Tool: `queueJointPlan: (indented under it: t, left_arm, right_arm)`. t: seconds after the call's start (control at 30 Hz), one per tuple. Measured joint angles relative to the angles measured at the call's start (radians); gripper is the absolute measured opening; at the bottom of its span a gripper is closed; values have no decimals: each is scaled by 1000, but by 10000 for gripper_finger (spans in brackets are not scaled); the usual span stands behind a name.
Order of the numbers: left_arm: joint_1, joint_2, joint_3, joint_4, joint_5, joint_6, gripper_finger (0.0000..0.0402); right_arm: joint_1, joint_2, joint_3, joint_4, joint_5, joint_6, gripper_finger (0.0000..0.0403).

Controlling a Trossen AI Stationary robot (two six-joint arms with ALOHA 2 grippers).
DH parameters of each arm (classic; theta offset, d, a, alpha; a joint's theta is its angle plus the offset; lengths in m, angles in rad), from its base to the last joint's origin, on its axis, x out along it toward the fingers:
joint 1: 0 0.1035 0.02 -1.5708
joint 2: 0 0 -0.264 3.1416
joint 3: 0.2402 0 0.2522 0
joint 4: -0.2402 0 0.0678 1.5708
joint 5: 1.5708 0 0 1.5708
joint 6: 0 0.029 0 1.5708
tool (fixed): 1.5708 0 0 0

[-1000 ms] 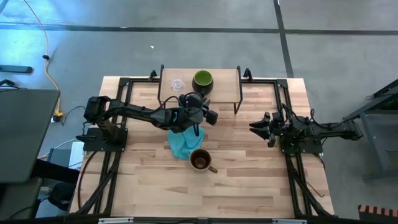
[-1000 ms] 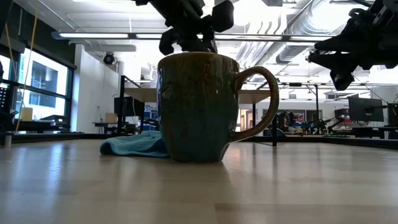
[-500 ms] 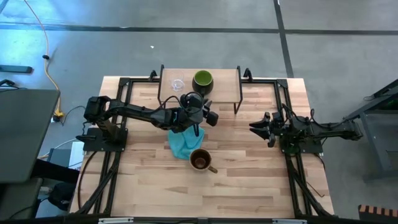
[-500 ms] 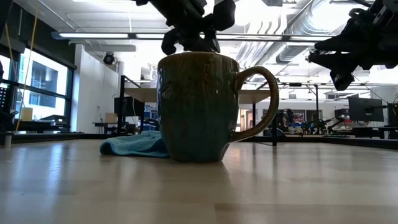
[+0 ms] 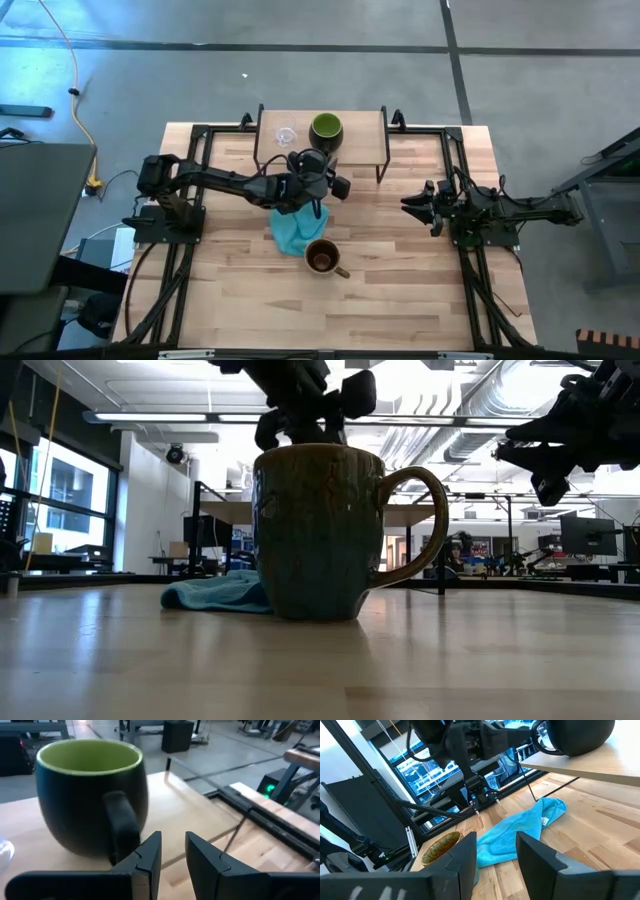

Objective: Stack small to large cups/mugs on shelf
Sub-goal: Put the green mug on the shelf

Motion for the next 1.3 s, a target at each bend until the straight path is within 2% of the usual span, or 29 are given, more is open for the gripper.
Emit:
queueJointPlan:
  t: [0.2, 0.63, 1.3]
  left_arm:
    - [23, 6, 1, -12, 7, -70, 74]
    - [40, 8, 1, -7, 18, -74, 74]
    - [40, 8, 1, 27, 92, -83, 74]
  right_arm:
    - [0, 0, 0, 0, -1, 0, 128]
    - [0, 0, 0, 0, -3, 0, 128]
    - [0, 0, 0, 0, -2, 0, 128]
